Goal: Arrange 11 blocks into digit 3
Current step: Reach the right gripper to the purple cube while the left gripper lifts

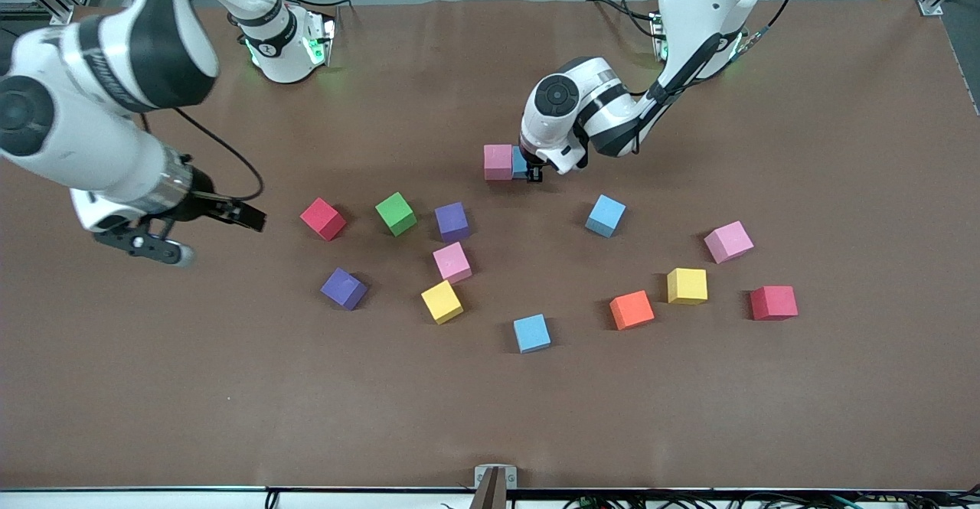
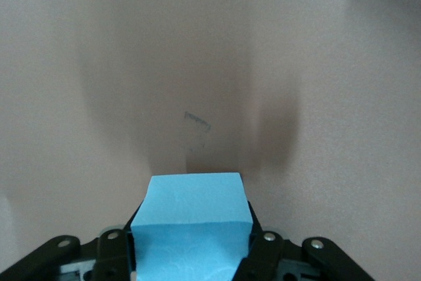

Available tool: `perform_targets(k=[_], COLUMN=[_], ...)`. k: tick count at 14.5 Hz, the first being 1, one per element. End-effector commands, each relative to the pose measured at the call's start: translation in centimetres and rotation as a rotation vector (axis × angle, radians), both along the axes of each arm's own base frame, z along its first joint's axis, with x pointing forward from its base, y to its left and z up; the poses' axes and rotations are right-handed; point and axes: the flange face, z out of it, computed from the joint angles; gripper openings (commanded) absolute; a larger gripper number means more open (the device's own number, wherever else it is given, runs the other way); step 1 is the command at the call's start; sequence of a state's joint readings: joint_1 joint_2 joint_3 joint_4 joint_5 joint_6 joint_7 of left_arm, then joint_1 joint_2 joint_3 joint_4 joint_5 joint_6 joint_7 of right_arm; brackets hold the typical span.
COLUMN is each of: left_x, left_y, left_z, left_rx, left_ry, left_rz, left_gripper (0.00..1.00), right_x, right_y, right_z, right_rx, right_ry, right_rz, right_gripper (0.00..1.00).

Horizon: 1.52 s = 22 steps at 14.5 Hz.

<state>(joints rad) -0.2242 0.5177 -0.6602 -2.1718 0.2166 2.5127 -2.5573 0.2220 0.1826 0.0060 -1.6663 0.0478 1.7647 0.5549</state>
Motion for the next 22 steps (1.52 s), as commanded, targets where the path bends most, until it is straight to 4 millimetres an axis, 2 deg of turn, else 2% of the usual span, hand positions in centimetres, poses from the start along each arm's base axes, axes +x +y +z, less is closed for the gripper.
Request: perform_targets(k=[1, 2, 3, 6, 7, 8, 10, 12, 15, 18, 22], left_x=[-0.4, -0.5, -0.4, -0.7, -1.0, -1.0, -0.7, -0.5, -0.4, 0.0, 2.7], left_y=[-0.3, -0.4, -0.4, -0.8, -1.0, -1.1, -0.9, -0.9, -0.7, -0.6, -0.4], left_z=[-0.2, -0.4, -0.5, -0.7, -0.6, -0.5, -0.2, 0.2, 1.5, 4.6, 8.8], left_rx=[-0.011, -0.011, -0.012, -0.016, -0.015, -0.016, -0.010, -0.009, 0.012, 0.037, 0.091], left_ry=[0.002, 0.006, 0.006, 0.011, 0.009, 0.003, -0.018, -0.027, -0.042, -0.081, -0.088], left_rz=[0.007, 0.001, 0.001, -0.014, -0.026, -0.035, -0.055, -0.058, -0.065, -0.070, -0.043], left_gripper=[0.24, 0.26, 0.33, 0.75, 0.96, 1.00, 1.00, 1.00, 1.00, 1.00, 1.00], right_x=[0.3, 0.4, 0.5, -0.1, -0.6, -1.3, -3.0, -5.1, -7.1, -7.7, -8.8], right_y=[4.2, 5.9, 7.4, 11.6, 12.5, 13.5, 14.6, 17.3, 20.5, 22.0, 24.3], right_z=[-2.4, -3.5, -4.3, -7.0, -7.5, -8.3, -11.3, -13.7, -18.2, -20.8, -23.9], right_rx=[-0.002, -0.002, -0.003, -0.017, -0.027, -0.038, -0.053, -0.040, -0.035, -0.046, -0.044], right_ry=[-0.017, -0.028, -0.036, -0.034, -0.025, -0.017, -0.009, -0.031, -0.042, -0.037, -0.041], right_rz=[-0.092, -0.134, -0.173, -0.319, -0.378, -0.441, -0.558, -0.656, -0.788, -0.829, -0.865], right_gripper=[1.00, 1.00, 1.00, 1.00, 1.00, 1.00, 1.00, 1.00, 1.00, 1.00, 1.00])
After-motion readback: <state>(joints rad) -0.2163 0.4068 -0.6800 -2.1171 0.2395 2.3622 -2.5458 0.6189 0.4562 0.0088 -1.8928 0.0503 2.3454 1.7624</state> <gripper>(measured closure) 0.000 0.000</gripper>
